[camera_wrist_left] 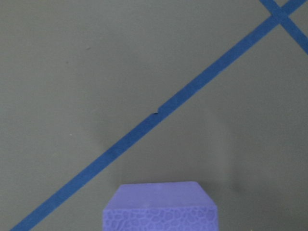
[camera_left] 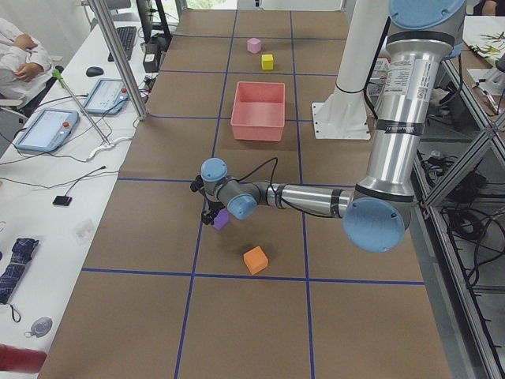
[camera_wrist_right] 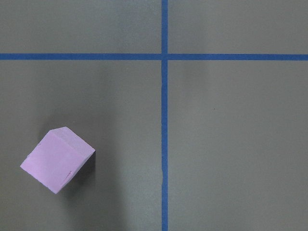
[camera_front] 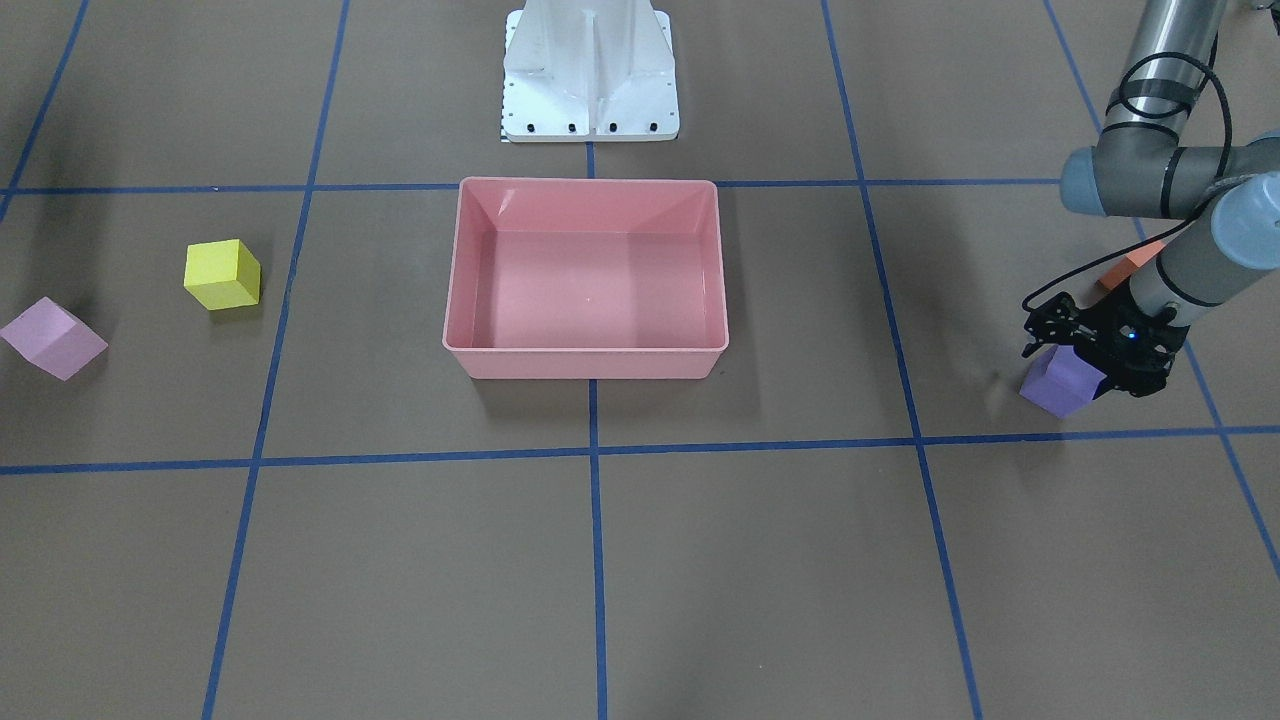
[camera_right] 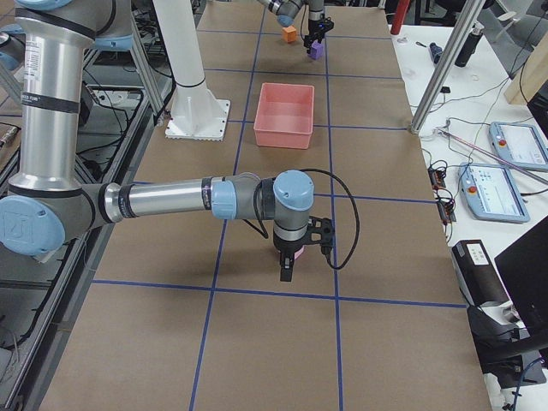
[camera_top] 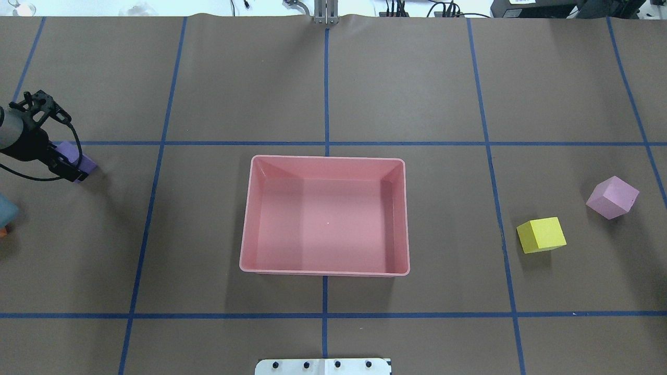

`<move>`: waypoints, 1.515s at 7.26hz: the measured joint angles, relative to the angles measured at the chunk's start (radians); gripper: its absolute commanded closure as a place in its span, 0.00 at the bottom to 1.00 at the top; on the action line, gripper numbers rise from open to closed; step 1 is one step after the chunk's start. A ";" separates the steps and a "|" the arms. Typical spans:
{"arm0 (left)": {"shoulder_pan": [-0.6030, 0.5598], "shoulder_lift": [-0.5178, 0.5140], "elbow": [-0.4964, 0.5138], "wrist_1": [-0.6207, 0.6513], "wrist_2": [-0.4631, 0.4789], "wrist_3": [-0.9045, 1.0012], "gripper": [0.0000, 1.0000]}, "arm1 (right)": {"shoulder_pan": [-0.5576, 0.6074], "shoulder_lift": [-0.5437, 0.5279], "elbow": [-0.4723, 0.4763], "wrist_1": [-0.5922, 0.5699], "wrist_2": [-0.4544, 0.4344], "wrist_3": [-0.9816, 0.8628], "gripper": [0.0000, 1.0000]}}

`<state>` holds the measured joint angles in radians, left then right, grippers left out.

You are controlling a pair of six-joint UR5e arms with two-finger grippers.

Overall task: Place blocks into pink bin with both arms
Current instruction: 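Lift the purple cube with the left gripper and carry it into the pink bin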

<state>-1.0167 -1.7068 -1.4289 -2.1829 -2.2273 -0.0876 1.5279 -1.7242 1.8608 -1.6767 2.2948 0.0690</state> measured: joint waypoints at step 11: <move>0.163 -0.172 -0.390 0.012 -0.058 -0.888 0.82 | -0.010 0.006 0.000 0.050 0.074 0.009 0.00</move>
<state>-0.8539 -1.8789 -1.8187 -2.1706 -2.2855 -0.9754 1.5176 -1.7186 1.8611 -1.6262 2.3684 0.0780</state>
